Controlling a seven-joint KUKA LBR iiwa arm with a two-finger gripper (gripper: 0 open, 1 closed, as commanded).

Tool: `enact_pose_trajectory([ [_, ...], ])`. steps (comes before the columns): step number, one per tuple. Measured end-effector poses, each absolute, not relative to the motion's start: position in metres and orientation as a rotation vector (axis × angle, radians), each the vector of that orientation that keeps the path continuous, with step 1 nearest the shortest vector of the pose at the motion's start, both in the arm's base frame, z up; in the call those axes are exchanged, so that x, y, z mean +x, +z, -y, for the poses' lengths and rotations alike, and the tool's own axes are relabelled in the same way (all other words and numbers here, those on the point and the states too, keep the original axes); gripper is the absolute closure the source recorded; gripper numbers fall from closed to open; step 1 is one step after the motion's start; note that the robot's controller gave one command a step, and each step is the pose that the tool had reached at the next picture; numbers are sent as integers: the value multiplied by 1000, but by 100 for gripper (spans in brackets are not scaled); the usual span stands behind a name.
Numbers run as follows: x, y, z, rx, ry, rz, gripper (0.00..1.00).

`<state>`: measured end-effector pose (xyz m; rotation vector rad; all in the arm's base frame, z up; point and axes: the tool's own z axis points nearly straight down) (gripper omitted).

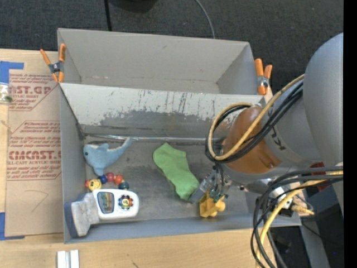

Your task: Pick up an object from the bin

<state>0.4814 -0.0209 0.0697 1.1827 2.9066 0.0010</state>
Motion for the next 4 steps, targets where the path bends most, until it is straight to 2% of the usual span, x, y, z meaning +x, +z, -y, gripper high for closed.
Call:
enact_pose_trajectory([
  [2, 480, 76, 21, 1185, -2, -2912, 100],
  [4, 480, 105, 20, 1184, -1, -2912, 100],
])
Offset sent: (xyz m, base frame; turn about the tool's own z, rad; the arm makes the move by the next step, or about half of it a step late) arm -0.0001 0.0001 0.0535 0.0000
